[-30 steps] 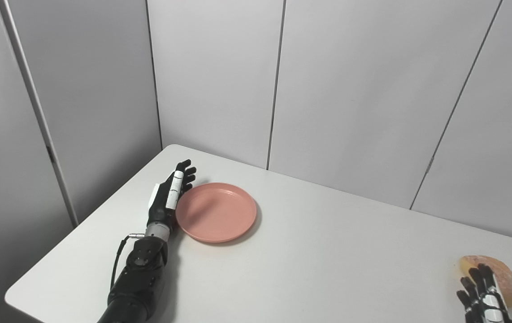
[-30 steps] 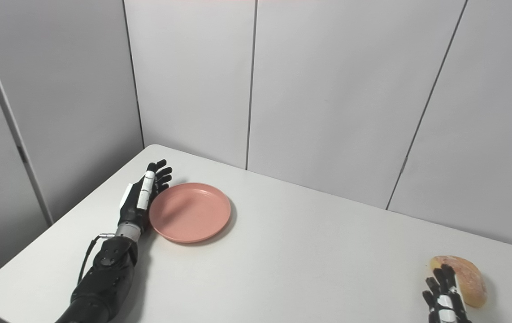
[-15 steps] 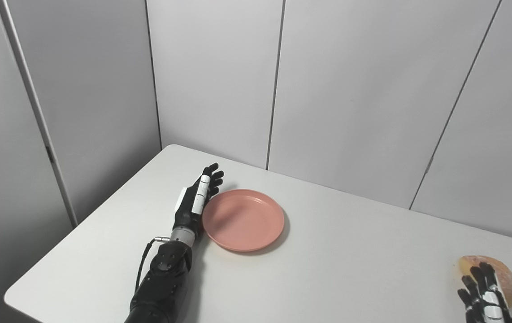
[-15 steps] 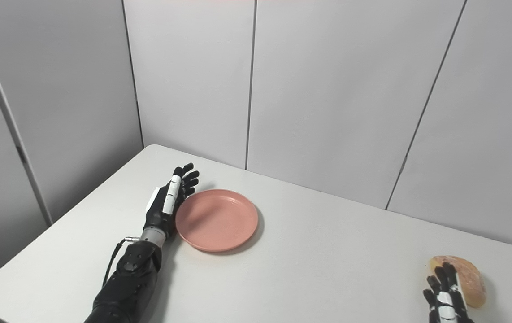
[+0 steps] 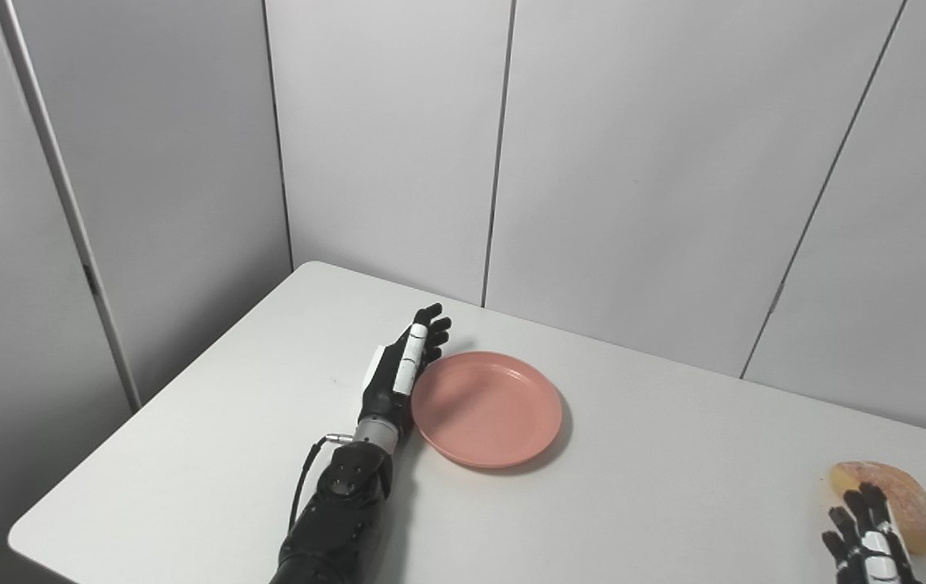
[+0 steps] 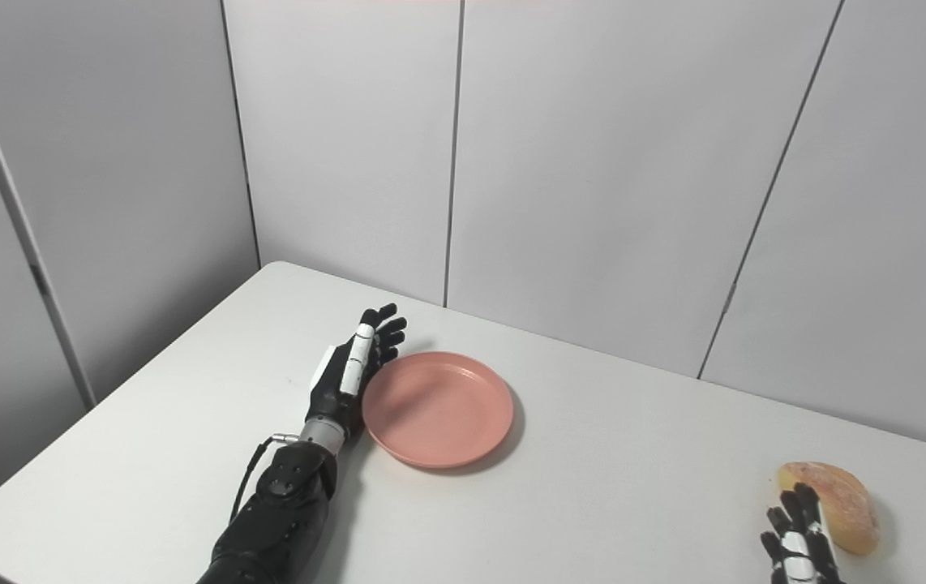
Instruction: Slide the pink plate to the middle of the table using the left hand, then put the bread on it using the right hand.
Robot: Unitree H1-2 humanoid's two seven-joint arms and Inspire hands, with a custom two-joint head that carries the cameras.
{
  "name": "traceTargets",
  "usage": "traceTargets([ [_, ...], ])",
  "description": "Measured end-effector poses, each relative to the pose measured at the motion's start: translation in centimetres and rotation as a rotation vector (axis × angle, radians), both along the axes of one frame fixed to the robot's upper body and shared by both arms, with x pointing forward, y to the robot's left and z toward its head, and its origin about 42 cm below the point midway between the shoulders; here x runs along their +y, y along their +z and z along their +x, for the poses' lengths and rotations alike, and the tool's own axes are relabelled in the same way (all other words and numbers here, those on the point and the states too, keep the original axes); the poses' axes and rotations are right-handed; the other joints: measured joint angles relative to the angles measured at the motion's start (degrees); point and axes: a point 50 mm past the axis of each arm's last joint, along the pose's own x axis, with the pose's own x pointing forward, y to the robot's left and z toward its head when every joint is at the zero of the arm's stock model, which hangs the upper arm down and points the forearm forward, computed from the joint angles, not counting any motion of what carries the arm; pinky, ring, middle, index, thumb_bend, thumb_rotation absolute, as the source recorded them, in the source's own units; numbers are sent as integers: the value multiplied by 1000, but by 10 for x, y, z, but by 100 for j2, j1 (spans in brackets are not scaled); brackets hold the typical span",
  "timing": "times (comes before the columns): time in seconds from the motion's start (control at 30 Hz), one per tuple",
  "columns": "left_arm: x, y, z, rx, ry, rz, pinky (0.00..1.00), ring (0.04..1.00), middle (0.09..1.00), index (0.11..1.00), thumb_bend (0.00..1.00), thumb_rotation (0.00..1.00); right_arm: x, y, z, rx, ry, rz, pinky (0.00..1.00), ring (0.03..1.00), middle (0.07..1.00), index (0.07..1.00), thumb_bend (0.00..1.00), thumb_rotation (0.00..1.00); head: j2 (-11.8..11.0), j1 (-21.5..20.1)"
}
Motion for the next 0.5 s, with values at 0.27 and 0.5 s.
traceTargets([
  [0.27,-10,0,1,10,-36,43,927,900,884,880,761,1000,4,-8,2,11,-7,-16,1000,996,1000,1000,538,807,114,-448],
  [0.5,-23,-1,-1,25,-61,36,927,900,883,880,745,1000,14,-15,5,9,2,-6,1000,983,996,1000,557,790,299,-1055],
])
